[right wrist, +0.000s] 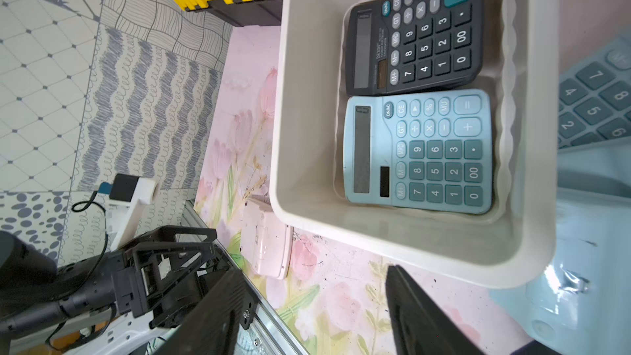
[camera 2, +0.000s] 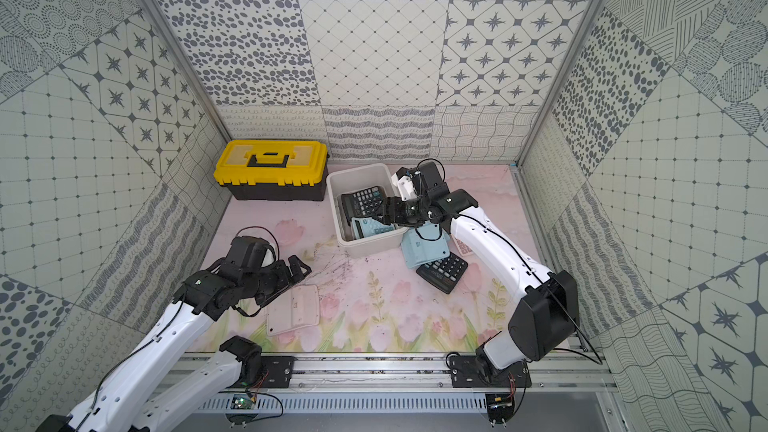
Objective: Put the calculator in the storage box
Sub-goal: Place the calculator in the storage box, then move the calculator to the center of the board.
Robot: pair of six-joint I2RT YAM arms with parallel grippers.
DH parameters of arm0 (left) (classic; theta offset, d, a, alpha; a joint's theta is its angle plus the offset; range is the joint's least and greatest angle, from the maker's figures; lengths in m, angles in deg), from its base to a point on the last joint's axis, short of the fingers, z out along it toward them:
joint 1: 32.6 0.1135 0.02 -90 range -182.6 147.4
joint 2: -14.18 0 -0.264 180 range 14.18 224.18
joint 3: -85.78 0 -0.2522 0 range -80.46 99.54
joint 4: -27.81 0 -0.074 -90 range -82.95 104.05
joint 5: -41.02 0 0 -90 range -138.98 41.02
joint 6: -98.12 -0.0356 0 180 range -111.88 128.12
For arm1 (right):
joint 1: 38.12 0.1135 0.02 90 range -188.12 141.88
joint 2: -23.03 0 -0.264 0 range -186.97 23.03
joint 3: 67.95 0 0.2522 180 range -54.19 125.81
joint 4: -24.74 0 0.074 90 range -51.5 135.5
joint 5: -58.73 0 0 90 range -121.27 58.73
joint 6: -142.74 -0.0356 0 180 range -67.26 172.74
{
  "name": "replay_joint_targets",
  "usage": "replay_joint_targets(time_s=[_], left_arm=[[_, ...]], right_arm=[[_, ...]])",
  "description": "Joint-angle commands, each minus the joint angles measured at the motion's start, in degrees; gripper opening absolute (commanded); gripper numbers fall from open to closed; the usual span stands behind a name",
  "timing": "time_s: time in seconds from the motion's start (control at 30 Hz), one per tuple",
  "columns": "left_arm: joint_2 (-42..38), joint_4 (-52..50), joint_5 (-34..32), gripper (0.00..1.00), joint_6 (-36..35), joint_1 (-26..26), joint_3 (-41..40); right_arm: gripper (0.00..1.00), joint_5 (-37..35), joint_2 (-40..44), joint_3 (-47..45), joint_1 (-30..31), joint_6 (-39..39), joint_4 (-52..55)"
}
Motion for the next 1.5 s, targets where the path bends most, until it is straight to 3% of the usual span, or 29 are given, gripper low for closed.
replay_joint_targets(time_s=[0.0, 0.27, 0.37, 0.8, 1.17, 1.47], left_arm=[[-1.9, -8.1, -3.1, 1.0, 5.9, 0.4, -2.9], [0.0, -6.7, 0.5, 1.0, 8.4, 0.3, -6.6], [2.3, -3.9, 3.1, 1.0, 8.3, 0.3, -8.0], [9.2, 10.4, 13.6, 1.0, 9.6, -0.8, -12.8], [18.3, 22.7, 13.2, 1.0, 15.4, -8.7, -10.3], [26.4, 33.0, 12.8, 1.0, 17.4, -13.1, -3.4]], right_arm=[[0.74, 0.4, 3.3, -3.5, 1.8, 1.5, -3.9], [0.78, -0.2, 8.2, -11.7, 5.3, 2.9, -6.6], [0.83, -0.7, 10.0, -14.7, 5.9, 2.7, -7.8], [0.86, -0.3, 15.9, -26.4, 8.0, -0.9, -13.1], [0.87, -0.1, 17.8, -32.1, 8.2, -3.8, -17.0], [0.87, -0.2, 17.5, -34.9, 8.2, -6.9, -20.5]])
